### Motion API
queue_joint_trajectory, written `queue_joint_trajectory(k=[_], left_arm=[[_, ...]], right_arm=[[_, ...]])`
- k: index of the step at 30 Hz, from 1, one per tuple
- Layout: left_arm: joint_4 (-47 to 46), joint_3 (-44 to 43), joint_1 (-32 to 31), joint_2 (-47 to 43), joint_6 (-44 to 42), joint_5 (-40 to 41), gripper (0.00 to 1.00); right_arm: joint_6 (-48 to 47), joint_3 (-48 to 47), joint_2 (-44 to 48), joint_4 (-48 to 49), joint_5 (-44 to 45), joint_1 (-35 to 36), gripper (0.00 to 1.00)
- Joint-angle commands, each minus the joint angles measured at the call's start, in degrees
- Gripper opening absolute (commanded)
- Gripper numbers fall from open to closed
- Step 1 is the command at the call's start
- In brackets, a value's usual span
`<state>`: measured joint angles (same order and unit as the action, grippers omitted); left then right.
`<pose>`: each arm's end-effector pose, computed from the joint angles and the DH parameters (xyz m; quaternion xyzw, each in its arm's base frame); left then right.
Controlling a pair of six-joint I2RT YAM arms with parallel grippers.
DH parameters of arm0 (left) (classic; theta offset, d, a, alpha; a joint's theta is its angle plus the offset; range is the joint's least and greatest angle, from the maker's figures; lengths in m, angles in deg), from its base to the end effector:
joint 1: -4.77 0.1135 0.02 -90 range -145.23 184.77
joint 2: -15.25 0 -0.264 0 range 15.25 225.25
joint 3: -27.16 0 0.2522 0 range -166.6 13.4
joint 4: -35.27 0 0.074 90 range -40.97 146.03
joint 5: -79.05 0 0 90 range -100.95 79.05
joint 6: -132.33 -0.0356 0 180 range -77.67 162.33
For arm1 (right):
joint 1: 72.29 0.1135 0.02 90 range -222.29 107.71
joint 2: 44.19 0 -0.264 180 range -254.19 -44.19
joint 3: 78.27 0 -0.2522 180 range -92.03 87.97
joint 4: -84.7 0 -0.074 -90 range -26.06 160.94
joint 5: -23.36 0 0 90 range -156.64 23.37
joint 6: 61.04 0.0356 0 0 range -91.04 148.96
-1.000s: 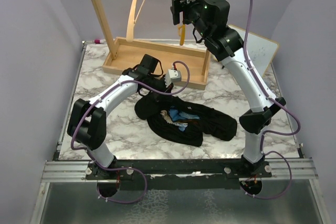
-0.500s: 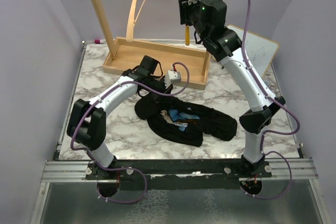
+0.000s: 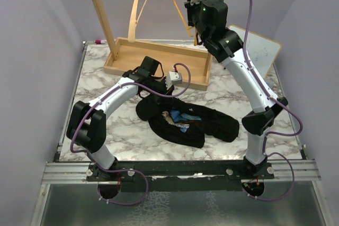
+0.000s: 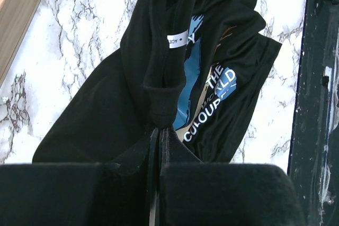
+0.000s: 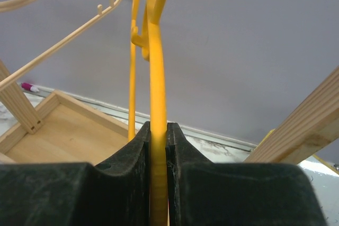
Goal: Place the t-shirt on the hanger
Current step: Pick up the hanger from the clothesline.
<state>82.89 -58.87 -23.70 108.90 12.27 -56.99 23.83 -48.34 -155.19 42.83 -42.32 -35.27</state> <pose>0.2894 -0.1861 0.2624 0.5313 0.7091 -0.3693 0.2801 0.3416 0.2392 0.5137 -0.1190 0.7128 0.0385 0.6901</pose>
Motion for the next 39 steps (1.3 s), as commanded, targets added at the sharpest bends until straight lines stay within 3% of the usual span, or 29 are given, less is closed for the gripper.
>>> queue_joint_trajectory(k=[1, 7, 14, 23, 28, 39], left_arm=[[-1.3, -0.9, 0.3, -1.5, 1.0, -1.7, 0.0], [-3.1, -1.9, 0.3, -0.8, 3.4, -1.7, 0.0], [-4.0, -3.3, 0.3, 0.3, 4.9, -1.2, 0.0], [-3.8, -5.0, 0.3, 1.1, 4.7, 0.8, 0.0], [-3.5, -5.1, 0.4, 1.2, 4.6, 2.0, 0.0], [-0.7, -8.2, 0.7, 0.5, 1.4, 7.7, 0.0]], right_arm=[[-2.2, 3.1, 3.0, 4.3, 0.9, -0.1, 0.01], [-7.0, 3.0, 5.0, 10.0, 3.3, 0.0, 0.01], [-8.6, 4.6, 6.7, 10.0, 3.6, 0.0, 0.01], [-7.9, 16.3, 16.6, 12.0, 2.8, 0.0, 0.01], [-5.8, 18.3, 20.2, 4.7, 0.1, 0.0, 0.01], [2.4, 41.7, 43.8, -13.8, -5.7, 0.0, 0.01]])
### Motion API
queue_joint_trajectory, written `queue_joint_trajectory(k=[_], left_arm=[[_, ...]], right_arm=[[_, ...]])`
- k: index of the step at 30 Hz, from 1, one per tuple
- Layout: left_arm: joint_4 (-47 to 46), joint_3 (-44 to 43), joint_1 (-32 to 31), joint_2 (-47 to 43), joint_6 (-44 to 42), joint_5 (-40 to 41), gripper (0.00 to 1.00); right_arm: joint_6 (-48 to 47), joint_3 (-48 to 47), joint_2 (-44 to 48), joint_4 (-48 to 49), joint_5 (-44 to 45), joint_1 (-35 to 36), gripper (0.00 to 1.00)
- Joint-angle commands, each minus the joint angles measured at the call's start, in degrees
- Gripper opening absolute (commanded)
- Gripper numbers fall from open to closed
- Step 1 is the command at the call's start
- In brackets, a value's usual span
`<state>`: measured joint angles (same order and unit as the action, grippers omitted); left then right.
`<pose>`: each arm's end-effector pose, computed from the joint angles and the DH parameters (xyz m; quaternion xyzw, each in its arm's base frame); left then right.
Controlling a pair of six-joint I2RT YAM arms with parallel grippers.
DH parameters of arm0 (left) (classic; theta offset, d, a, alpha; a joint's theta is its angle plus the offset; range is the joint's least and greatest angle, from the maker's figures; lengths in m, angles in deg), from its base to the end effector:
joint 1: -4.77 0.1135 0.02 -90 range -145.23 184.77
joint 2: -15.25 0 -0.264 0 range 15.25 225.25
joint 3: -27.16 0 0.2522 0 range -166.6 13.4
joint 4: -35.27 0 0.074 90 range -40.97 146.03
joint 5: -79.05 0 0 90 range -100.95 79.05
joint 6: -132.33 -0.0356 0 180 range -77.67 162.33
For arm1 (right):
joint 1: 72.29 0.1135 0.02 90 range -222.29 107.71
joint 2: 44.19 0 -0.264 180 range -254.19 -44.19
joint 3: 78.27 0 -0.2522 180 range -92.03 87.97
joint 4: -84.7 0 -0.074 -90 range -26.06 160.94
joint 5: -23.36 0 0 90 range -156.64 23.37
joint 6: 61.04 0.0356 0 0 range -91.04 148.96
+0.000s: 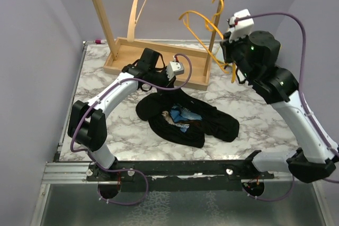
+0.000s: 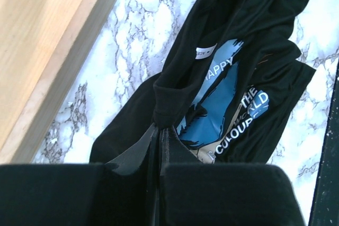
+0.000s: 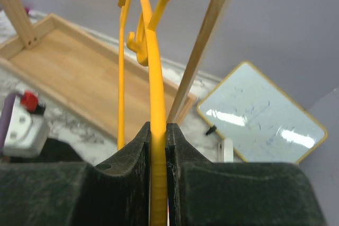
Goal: Place the t-shirt on the hanger
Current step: Pick up the hanger from the clothesline, then place the T-shirt on the hanger.
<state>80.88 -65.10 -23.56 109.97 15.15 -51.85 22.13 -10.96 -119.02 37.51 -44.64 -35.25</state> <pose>0.3068 -0.1919 0.2907 0.5181 0.7161 -0.3296 0.3320 0.2121 0.1433 0.5057 -0.1650 0.7402 0.0251 0.6513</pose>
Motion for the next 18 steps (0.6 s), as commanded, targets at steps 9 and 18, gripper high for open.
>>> queue_joint_trajectory(k=[9, 18], left_arm=[[2.4, -3.7, 0.7, 0.4, -6.7, 8.6, 0.0], [-0.1, -1.9, 0.7, -0.1, -17.4, 13.9, 0.0]], right_arm=[[3.1, 14.6, 19.0, -21.1, -10.8, -0.1, 0.01], [-1.2, 23.7, 25.8, -21.7, -16.6, -0.1, 0.01]])
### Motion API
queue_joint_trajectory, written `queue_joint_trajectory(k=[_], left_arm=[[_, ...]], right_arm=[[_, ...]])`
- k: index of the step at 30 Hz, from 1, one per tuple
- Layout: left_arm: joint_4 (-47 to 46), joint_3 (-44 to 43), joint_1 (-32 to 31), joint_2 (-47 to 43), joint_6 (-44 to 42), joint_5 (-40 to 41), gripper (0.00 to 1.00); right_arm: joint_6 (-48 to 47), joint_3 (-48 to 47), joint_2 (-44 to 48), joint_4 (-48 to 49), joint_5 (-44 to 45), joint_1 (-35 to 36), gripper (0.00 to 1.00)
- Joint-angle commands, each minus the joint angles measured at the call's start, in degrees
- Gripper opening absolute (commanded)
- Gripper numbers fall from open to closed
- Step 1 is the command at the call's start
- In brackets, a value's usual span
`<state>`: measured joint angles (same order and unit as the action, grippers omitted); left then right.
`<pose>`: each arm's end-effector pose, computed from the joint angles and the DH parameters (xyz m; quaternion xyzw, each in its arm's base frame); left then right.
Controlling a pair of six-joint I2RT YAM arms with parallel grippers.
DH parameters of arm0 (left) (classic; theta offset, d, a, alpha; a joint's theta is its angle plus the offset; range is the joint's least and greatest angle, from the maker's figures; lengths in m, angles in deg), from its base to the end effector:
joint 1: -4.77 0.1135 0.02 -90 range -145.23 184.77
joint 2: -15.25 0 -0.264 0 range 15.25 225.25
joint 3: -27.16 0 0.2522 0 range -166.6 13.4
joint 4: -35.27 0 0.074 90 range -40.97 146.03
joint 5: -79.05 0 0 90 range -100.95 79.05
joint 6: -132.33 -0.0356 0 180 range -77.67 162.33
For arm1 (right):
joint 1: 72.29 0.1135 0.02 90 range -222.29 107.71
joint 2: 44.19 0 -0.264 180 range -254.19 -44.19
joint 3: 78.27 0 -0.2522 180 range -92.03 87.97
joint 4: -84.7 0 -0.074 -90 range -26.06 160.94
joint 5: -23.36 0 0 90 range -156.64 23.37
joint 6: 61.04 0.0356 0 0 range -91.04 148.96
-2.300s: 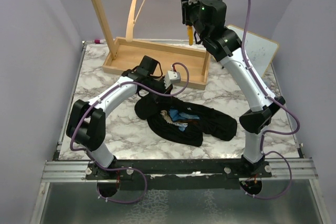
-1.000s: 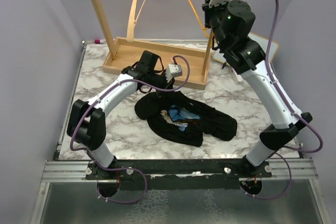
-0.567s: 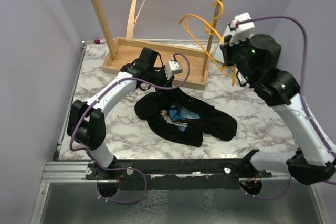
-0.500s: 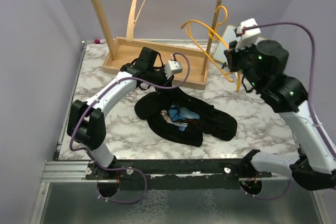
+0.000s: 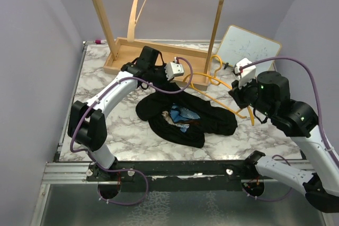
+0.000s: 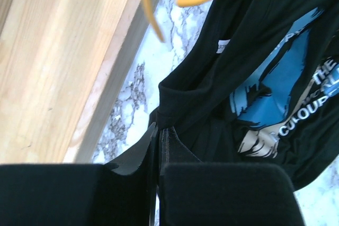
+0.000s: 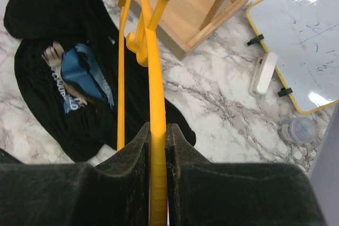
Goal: Place the t-shirt on the hanger
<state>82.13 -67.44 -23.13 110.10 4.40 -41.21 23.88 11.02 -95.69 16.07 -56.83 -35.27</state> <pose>0.3149 -0.1870 0.2987 0.5684 0.7024 -0.2112 0.3728 0.1203 0.0831 0.4260 -0.2688 0.8184 0.0673 0.5034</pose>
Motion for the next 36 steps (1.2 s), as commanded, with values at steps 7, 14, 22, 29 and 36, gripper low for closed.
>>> queue_joint_trajectory(k=[7, 14, 22, 29, 36], left_arm=[[-1.1, 0.5, 0.3, 0.0, -11.8, 2.5, 0.0], [0.6, -1.8, 0.3, 0.4, -11.4, -0.8, 0.0], [4.8, -4.2, 0.1, 0.2, -10.4, -4.1, 0.0], [5.8, -4.3, 0.0, -0.8, -9.8, -4.1, 0.0], [9.2, 0.2, 0.0, -3.9, -15.1, -1.7, 0.0]], right_arm=[[-5.7, 2.8, 4.0, 0.0, -7.0, 0.0, 0.01], [-7.6, 5.4, 4.8, 2.3, -8.5, -0.1, 0.01], [-10.9, 8.1, 3.9, 7.4, -9.6, 0.0, 0.01], [-14.3, 8.7, 2.6, 8.3, -16.1, -0.1, 0.01], [-17.5, 6.6, 2.0, 5.5, -19.1, -0.1, 0.01]])
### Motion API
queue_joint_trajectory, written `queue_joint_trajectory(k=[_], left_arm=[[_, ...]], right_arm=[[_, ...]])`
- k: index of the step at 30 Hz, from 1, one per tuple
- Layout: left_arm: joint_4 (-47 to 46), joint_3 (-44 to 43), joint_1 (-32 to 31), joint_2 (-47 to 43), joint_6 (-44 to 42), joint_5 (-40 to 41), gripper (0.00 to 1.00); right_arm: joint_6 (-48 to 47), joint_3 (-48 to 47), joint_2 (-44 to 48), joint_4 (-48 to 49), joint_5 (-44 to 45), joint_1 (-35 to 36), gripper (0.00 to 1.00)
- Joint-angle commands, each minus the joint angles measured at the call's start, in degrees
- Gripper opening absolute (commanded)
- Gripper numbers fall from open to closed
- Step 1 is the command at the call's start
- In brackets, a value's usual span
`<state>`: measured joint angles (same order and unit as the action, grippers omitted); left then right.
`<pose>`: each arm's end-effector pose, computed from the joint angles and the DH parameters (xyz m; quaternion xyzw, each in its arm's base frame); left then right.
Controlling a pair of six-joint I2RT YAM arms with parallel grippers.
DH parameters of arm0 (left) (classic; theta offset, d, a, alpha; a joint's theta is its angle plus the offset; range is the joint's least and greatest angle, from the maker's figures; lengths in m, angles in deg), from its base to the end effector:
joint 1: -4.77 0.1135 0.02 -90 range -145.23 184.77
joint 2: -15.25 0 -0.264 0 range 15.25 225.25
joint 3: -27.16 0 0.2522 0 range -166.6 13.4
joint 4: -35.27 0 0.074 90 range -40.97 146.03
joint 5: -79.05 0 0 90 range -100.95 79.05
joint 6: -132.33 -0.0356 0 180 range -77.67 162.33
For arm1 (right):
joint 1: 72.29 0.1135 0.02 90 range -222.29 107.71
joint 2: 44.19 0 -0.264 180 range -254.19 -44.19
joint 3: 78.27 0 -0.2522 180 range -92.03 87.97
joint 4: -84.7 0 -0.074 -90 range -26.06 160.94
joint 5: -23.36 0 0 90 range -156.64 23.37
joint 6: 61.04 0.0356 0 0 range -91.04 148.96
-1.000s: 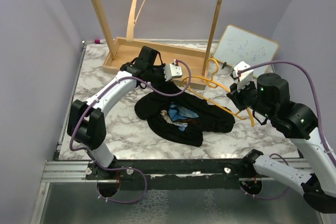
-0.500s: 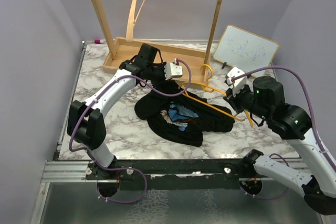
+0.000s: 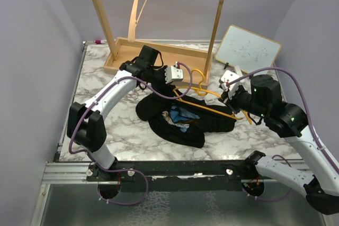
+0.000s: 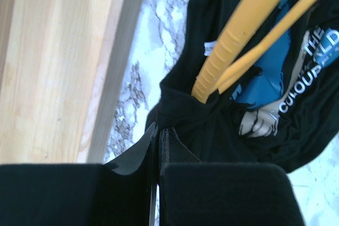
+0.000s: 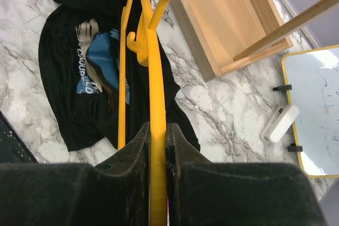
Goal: Place the t-shirt on the hanger
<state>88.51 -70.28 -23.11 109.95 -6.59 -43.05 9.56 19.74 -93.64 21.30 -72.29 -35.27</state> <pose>0.3092 -0.1850 0.3083 0.6350 0.6508 -0.1965 0.3668 0.1216 0.0961 0.3936 -0.4321 0.7540 0.1179 0.4805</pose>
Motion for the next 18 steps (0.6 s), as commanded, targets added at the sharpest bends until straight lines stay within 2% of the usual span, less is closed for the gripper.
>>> queue_joint_trajectory(k=[1, 10, 18], left_arm=[[2.6, 4.4, -0.1, -4.5, -5.0, 0.8, 0.0], [2.2, 12.3, -0.2, -10.4, -9.3, 2.8, 0.0], [1.8, 12.6, -0.9, -12.1, -8.2, 1.2, 0.0]], right_arm=[[-3.8, -2.5, -0.2, -0.6, -3.6, -0.1, 0.01], [-6.1, -2.9, -0.9, -2.7, -5.3, -0.1, 0.01], [-8.7, 0.5, -1.6, 0.8, -6.9, -0.1, 0.01]])
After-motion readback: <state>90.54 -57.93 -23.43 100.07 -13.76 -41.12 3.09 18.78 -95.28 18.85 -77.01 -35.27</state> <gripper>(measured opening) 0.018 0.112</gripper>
